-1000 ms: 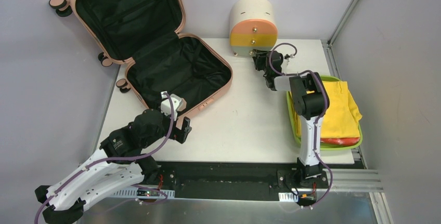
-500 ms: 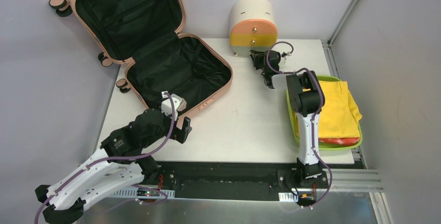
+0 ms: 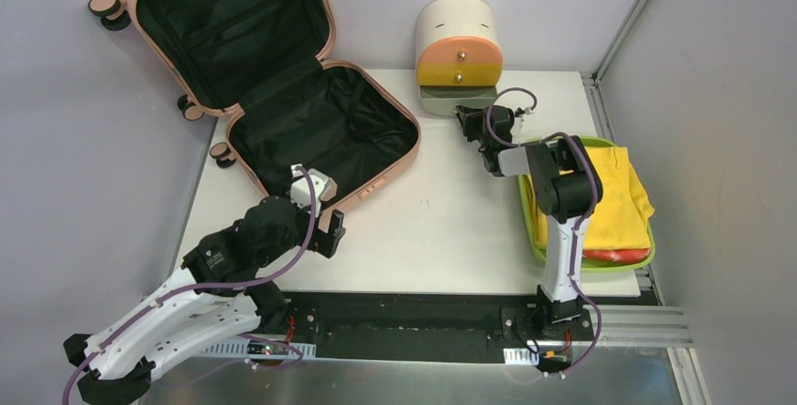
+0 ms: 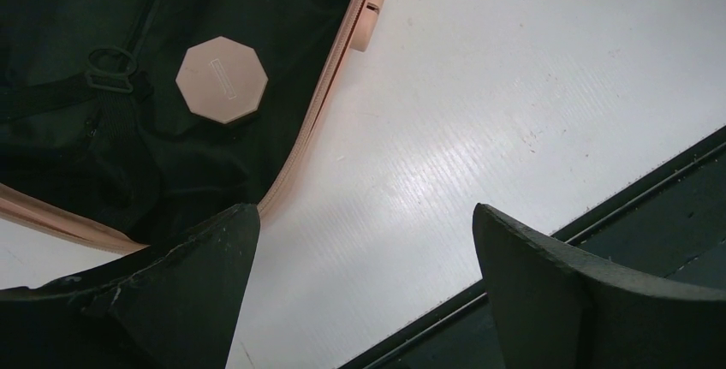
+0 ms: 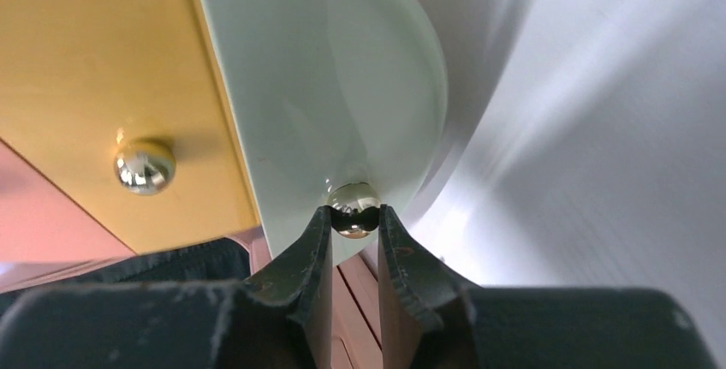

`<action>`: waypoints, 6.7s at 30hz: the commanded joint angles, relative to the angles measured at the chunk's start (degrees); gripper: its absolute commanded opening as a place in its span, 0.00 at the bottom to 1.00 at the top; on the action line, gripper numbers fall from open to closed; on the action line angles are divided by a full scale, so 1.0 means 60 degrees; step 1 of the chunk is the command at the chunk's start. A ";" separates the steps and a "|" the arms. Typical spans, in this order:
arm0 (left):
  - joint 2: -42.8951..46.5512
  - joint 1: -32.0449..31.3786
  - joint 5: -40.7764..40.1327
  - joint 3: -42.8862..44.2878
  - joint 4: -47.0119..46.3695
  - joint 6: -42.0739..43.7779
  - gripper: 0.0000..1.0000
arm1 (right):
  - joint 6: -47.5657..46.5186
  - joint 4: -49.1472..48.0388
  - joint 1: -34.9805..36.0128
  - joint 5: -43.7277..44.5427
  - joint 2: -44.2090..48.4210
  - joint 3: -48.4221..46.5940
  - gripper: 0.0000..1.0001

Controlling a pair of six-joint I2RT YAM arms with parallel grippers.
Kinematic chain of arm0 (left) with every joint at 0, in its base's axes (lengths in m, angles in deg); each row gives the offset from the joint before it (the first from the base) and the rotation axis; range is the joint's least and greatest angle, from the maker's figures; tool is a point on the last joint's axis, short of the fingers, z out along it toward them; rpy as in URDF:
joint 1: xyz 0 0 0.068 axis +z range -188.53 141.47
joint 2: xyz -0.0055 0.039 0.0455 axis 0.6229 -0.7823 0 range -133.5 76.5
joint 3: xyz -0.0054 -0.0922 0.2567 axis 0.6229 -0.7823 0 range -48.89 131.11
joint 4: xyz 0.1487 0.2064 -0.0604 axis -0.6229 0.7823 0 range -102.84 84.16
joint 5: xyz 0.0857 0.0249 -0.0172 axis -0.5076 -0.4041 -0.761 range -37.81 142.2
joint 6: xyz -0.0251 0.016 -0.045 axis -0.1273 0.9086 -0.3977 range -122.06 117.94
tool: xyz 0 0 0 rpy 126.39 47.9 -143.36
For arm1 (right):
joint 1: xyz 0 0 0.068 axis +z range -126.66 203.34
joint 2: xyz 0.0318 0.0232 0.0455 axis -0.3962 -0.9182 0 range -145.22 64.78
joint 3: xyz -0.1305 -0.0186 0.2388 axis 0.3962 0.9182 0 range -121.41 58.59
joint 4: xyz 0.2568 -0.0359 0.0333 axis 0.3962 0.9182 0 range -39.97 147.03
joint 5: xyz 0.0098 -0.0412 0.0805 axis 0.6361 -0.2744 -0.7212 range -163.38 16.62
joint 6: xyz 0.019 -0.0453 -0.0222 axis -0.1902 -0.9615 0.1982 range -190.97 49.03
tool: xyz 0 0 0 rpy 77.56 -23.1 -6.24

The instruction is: Open, take out, and arrange the luggage

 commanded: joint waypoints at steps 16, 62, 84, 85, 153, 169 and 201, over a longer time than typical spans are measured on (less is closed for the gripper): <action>0.0236 -0.0057 -0.2792 0.0062 0.0320 -0.0132 0.93 | -0.0746 0.1635 0.0329 -0.0313 0.2995 0.1518 0.52; -1.1608 0.4981 0.1712 0.5070 0.0909 -0.0178 0.71 | -0.4666 0.9225 0.2609 -0.2406 1.0090 0.1500 0.79; -0.9750 0.5348 0.1226 0.5280 0.0920 0.0585 0.22 | -0.4346 0.8974 0.2773 -0.2296 0.9911 0.1779 0.79; -0.9647 0.5348 0.1269 0.5280 0.0924 0.0582 0.22 | -0.4362 0.8961 0.2783 -0.2303 0.9815 0.1734 0.79; -0.2505 0.4162 0.4337 0.1585 0.0746 0.2181 0.99 | -0.0899 0.8258 -0.0568 -0.1906 0.4590 -0.1957 0.21; -0.1853 0.4161 0.4528 0.1237 0.0543 0.2112 0.99 | 0.0561 0.8451 -0.0780 -0.0571 0.1392 -0.4292 0.26; -0.1773 0.4162 0.4526 0.1105 0.0441 0.2062 0.99 | -0.0479 0.8401 -0.0966 -0.0797 0.3130 -0.2538 0.23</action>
